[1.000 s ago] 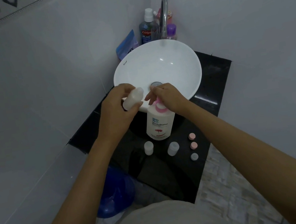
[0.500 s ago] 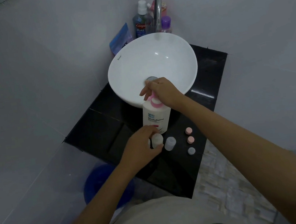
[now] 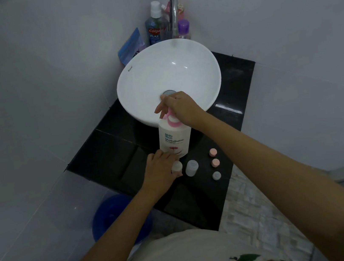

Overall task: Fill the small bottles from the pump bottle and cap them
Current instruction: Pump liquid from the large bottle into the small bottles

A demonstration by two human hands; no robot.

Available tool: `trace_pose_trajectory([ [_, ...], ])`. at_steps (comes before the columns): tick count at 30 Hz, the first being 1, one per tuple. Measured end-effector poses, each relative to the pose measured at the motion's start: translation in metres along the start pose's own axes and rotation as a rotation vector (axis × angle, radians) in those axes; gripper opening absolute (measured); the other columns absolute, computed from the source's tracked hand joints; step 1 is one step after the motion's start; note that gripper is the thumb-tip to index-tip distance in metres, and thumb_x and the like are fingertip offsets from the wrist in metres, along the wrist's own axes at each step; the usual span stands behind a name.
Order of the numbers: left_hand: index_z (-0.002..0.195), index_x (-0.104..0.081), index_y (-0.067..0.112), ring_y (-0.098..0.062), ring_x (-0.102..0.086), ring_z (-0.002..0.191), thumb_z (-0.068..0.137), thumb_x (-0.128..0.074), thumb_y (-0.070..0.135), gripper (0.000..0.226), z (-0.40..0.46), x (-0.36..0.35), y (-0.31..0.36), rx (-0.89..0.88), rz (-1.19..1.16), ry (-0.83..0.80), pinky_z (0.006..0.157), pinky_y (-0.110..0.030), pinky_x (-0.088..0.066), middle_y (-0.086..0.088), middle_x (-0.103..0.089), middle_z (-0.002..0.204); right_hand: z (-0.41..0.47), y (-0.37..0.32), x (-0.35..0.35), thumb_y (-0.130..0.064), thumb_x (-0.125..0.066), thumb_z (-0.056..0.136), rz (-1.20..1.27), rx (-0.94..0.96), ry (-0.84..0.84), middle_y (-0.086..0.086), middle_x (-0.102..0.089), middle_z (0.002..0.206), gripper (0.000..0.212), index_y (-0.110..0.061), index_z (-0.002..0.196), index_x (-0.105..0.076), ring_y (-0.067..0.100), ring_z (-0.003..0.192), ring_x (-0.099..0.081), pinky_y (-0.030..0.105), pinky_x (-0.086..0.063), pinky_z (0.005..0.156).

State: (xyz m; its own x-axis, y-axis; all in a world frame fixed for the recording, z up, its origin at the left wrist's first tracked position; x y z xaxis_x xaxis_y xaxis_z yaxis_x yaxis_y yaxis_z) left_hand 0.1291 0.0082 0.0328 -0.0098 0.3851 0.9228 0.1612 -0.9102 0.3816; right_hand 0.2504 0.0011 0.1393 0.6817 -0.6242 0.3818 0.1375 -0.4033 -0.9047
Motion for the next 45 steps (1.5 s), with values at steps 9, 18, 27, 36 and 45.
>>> trace_pose_trajectory([
  [9,0.103,-0.068,0.017,-0.023,-0.061,0.100,0.058,-0.081,0.052,0.058,-0.003,0.013,0.018,-0.096,0.140,0.104,0.084,-0.038,-0.046,-0.002,-0.070,0.105,-0.001,0.002,0.000,-0.027,-0.036,0.100,-0.004,-0.018,0.000,0.001,-0.067,0.065,0.044,-0.006,0.087,-0.073,0.016,0.078,-0.059,0.030,-0.043,0.085],
  [18,0.131,-0.051,0.018,-0.023,-0.039,0.126,0.088,-0.052,0.052,0.055,0.008,-0.010,0.055,-0.196,0.286,-0.054,0.105,-0.037,-0.026,-0.003,-0.053,0.131,-0.002,0.006,-0.002,-0.030,-0.037,0.099,-0.001,-0.040,0.003,0.001,-0.068,0.065,0.044,-0.011,0.082,-0.073,0.016,0.079,-0.060,0.032,-0.044,0.088],
  [27,0.100,-0.063,0.017,-0.015,-0.057,0.096,0.077,-0.071,0.029,0.028,-0.009,0.029,0.053,-0.114,-0.310,0.185,0.088,-0.029,-0.043,0.001,-0.066,0.098,-0.009,0.007,0.007,-0.028,-0.035,0.099,-0.025,-0.033,0.019,0.004,-0.070,0.071,0.044,-0.012,0.084,-0.073,0.013,0.077,-0.059,0.027,-0.044,0.080],
  [36,0.107,-0.061,0.019,-0.003,-0.065,0.095,0.073,-0.078,0.012,0.039,-0.029,0.109,-0.011,0.251,-0.989,0.417,0.080,-0.017,-0.053,0.010,-0.067,0.103,-0.011,0.004,0.018,-0.028,-0.042,0.097,-0.042,0.010,0.123,0.003,-0.069,0.075,0.038,-0.007,0.089,-0.073,-0.007,0.058,-0.060,0.027,-0.046,0.075],
  [45,0.111,-0.065,0.019,-0.004,-0.060,0.097,0.079,-0.073,0.019,0.032,-0.028,0.137,-0.019,0.184,-0.838,0.505,0.079,-0.011,-0.047,0.003,-0.064,0.106,-0.018,-0.023,0.016,-0.029,-0.053,0.094,0.209,0.106,0.094,0.020,-0.070,0.081,0.037,0.003,0.088,-0.072,0.023,0.067,-0.064,0.028,-0.053,0.072],
])
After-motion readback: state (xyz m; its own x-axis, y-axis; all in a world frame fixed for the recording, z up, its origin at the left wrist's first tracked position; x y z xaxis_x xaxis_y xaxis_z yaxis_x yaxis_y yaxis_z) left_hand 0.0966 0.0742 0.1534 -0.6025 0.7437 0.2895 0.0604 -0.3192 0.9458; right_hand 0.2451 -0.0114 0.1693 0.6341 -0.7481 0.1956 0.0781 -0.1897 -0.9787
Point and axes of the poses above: each hand's wrist, its own z-axis towards the middle knuckle, its own x-axis out of the back of the hand, y = z × x, the point moved 9 cm from there along z, towards the middle knuckle
